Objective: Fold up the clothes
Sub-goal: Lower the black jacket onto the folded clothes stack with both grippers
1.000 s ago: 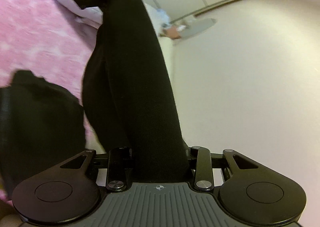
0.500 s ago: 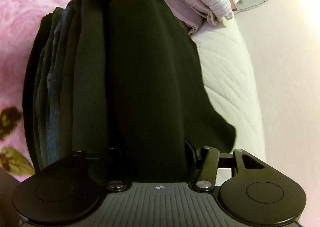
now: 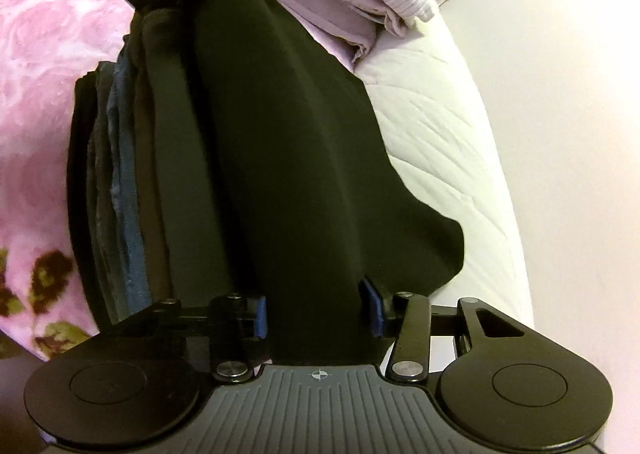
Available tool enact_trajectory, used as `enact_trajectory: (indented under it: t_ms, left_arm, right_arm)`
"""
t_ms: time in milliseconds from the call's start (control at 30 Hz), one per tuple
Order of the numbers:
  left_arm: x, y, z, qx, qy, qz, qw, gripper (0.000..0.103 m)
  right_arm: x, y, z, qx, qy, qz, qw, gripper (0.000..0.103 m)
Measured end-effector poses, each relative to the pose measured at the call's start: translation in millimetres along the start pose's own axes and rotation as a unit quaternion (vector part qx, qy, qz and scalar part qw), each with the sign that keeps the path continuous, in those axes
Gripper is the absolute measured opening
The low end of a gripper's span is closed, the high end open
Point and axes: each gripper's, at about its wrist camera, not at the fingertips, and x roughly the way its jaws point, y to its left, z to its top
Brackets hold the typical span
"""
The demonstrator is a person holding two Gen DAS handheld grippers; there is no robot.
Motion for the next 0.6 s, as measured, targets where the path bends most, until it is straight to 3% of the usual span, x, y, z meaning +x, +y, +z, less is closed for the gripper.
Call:
enact_trajectory:
  t_ms: [100,333,467,600]
  left_arm:
    - [6.2,-13.0,-2.4,0.023,0.002,0.009,0.9997,0.04]
    - [-16.9,-1.2,-11.8,-0.003,0.003,0.003,1.0,0.046]
    - [-15.7,-2.5,-12.3,-0.019,0.013,-0.013,0.9997,0.032]
    - [-17.2,-3.4,-10.4,-0.035,0.016,-0.013,0.9992,0.031]
  right_arm:
    - [14.6,12.8,3.6,-0.013,0.011,0.005,1.0,0.046]
    - [-2.7,11.4,-4.9,-0.029,0.001,-0.019,0.999,0.05]
    - [-2.5,10.8,-11.1,-0.003,0.005,-0.006,1.0,0.05]
    - [-7.5,8.8,-17.7,0.034,-0.002,0.011,0.999,0.047]
